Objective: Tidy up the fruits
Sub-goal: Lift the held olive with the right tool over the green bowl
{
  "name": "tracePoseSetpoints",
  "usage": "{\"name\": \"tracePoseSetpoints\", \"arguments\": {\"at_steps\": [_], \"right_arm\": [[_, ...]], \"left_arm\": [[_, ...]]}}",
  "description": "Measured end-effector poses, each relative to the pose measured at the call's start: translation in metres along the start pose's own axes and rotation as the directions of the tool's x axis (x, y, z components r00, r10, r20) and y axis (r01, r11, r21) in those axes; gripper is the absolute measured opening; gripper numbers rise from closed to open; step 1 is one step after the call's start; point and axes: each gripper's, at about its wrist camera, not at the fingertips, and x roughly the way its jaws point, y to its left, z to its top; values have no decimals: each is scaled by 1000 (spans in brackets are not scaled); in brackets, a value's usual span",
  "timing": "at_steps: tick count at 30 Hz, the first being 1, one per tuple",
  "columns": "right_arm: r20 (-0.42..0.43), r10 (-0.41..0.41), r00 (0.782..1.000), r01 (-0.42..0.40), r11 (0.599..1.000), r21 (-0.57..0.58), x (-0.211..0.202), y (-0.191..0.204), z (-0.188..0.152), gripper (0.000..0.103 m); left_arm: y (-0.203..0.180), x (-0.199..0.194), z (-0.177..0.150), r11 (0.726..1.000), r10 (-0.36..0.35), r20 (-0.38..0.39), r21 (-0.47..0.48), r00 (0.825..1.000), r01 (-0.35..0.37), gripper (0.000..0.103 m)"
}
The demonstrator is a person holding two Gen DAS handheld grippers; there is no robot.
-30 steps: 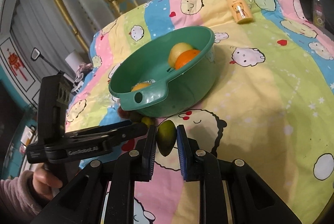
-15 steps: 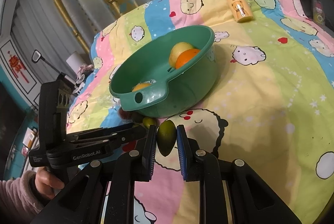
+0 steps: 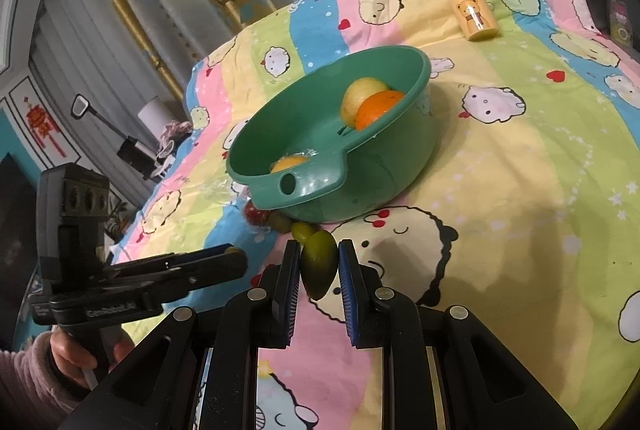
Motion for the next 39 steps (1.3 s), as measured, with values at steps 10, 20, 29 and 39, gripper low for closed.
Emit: {"name": "tracePoseSetpoints", "arguments": {"at_steps": [10, 20, 29, 39], "right_arm": [[21, 64, 998, -63, 997, -51, -6, 24, 3, 21], [79, 73, 994, -67, 995, -77, -14, 34, 20, 21], [142, 58, 988, -49, 997, -67, -11, 35, 47, 21], [160, 25, 987, -12, 997, -82, 0, 35, 73, 21]], "left_arm": [[-3, -30, 10, 1000, -20, 74, -3, 997, 20, 32], [-9, -40, 32, 999, -28, 128, 38, 991, 23, 32], [-16, -34, 57, 997, -35, 163, 71, 986, 24, 32], [-14, -20, 77, 995, -15, 158, 103, 987, -1, 32]]}}
